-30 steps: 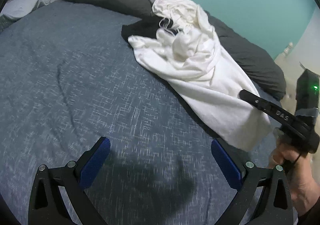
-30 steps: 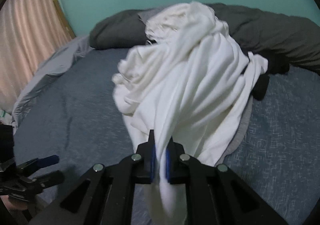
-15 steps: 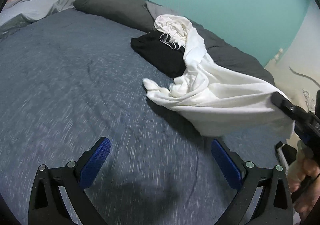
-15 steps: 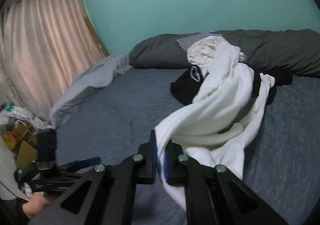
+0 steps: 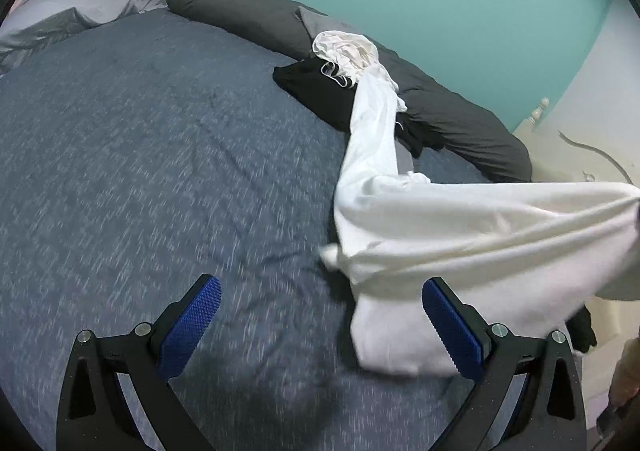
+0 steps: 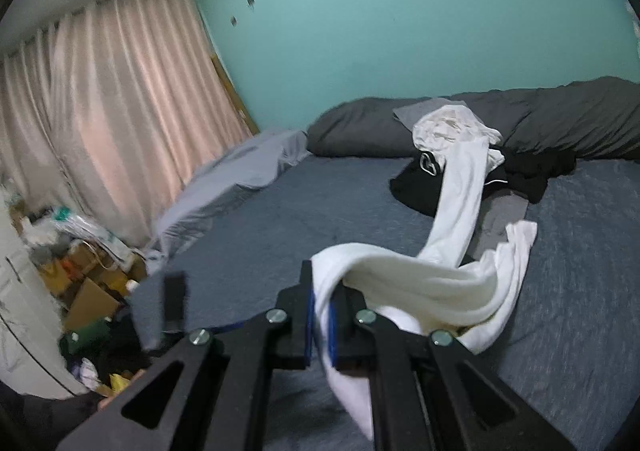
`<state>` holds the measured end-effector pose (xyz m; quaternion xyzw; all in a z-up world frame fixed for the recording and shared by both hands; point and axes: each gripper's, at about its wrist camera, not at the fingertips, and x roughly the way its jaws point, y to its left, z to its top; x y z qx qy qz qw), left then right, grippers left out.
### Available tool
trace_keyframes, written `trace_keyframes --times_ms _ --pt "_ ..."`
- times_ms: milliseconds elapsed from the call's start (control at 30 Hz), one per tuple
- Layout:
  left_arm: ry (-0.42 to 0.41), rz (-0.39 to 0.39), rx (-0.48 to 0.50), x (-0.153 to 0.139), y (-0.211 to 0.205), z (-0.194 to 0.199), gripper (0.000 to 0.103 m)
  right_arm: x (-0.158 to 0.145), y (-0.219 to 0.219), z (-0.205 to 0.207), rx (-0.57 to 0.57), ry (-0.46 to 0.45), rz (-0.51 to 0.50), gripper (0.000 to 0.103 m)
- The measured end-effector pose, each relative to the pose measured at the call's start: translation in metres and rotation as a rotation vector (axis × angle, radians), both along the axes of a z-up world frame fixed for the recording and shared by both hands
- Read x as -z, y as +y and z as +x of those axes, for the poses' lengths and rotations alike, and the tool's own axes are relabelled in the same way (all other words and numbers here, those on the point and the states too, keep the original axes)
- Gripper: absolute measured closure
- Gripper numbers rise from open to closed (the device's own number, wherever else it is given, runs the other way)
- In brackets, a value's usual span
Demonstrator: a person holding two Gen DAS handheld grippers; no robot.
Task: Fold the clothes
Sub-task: 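Pull the white shirt off the pile with the right gripper, dragging it across the bed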
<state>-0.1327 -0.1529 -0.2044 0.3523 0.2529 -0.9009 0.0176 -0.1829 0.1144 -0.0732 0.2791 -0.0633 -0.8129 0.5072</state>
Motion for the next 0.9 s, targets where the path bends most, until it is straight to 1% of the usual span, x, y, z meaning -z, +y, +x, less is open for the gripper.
trace_keyframes --times_ms 67,167,300,433,500,633,767,833,867,900 --pt "-0.007 0.002 0.006 0.006 0.003 0.007 0.0 -0.003 0.012 0.015 0.005 -0.006 -0.02 0.098" --pt "-0.023 -0.001 0.014 0.018 0.006 0.011 0.0 0.016 0.024 0.015 0.055 -0.054 -0.022 0.098" --pt "-0.04 0.001 0.018 0.034 0.004 0.013 0.0 0.052 0.033 0.006 0.131 -0.089 0.024 0.098" --pt "-0.044 0.006 0.017 0.049 0.002 0.01 0.0 0.085 0.043 -0.013 0.211 -0.122 0.063 0.097" --pt "-0.051 -0.007 0.021 0.056 0.004 0.007 0.0 0.103 0.049 -0.023 0.252 -0.136 0.086 0.095" --pt "-0.065 -0.025 0.036 0.069 0.009 -0.001 0.0 0.141 0.068 -0.034 0.371 -0.14 0.14 0.095" --pt "-0.071 -0.046 0.036 0.072 0.013 -0.006 0.0 0.169 0.086 -0.041 0.462 -0.164 0.164 0.094" --pt "-0.069 -0.057 0.032 0.071 0.013 -0.008 0.0 0.176 0.093 -0.042 0.496 -0.173 0.17 0.088" --pt "-0.067 -0.062 0.029 0.07 0.014 -0.009 0.0 0.179 0.097 -0.042 0.51 -0.18 0.171 0.082" --pt "-0.065 -0.067 0.025 0.069 0.014 -0.01 0.0 0.181 0.1 -0.042 0.524 -0.187 0.173 0.074"
